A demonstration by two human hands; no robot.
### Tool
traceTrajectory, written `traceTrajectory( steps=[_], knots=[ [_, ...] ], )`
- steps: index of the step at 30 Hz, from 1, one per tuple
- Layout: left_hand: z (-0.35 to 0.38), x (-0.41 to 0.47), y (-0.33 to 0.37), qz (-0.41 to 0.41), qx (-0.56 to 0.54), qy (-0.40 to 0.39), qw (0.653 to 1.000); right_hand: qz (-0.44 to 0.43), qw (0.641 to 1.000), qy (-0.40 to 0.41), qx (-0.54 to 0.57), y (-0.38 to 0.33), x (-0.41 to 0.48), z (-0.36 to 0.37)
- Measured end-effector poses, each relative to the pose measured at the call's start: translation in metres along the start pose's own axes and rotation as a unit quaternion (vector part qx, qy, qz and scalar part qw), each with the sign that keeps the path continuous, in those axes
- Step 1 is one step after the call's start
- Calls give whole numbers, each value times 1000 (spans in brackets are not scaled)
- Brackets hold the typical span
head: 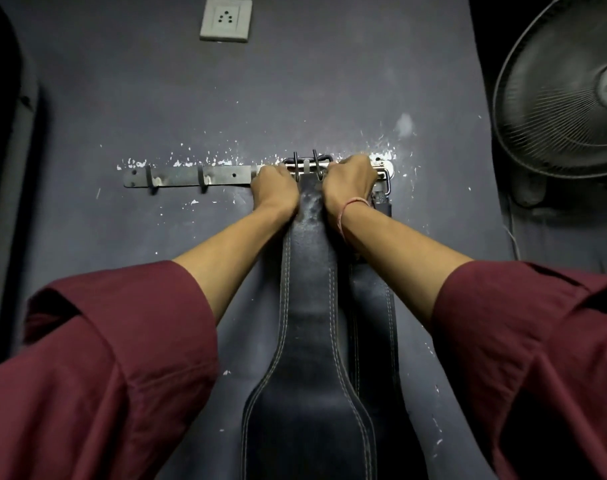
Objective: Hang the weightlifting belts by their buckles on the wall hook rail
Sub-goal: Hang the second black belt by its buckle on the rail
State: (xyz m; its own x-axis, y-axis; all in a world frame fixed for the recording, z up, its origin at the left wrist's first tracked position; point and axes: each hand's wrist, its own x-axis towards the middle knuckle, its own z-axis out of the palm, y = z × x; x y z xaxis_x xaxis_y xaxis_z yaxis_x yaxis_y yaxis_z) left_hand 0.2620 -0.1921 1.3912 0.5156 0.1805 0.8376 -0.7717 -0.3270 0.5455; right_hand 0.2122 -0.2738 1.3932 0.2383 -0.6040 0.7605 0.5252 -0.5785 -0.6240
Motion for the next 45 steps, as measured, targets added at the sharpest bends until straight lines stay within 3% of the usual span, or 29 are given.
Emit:
traceTrajectory(
  steps=[11, 15, 18, 21, 28, 37, 45],
  knots=[
    [-3, -23, -34, -41, -105, -27, 993, -18, 996, -41, -77, 7, -27, -8],
    [-7, -40, -55, -70, -133, -46, 988, -76, 992, -69, -75, 25, -58, -11],
    [-22, -76, -70, -53, -106, -26, 993, -138, 986, -76, -50, 51, -98, -19],
    [-41, -126, -78, -27, -121, -40, 991, -144, 985, -76, -48, 77, -140, -34],
    [-81, -232, -112, -21, -127, -102, 986, -77, 984, -139, -77, 106, -252, -78],
    [-145, -383, -150, -161, -147, -190, 957, 54, 972, -198, -118, 99, -396, -140],
    [-214, -516, -169, -260, -118, -258, 923, 161, 932, -290, -146, 104, -517, -208]
  ],
)
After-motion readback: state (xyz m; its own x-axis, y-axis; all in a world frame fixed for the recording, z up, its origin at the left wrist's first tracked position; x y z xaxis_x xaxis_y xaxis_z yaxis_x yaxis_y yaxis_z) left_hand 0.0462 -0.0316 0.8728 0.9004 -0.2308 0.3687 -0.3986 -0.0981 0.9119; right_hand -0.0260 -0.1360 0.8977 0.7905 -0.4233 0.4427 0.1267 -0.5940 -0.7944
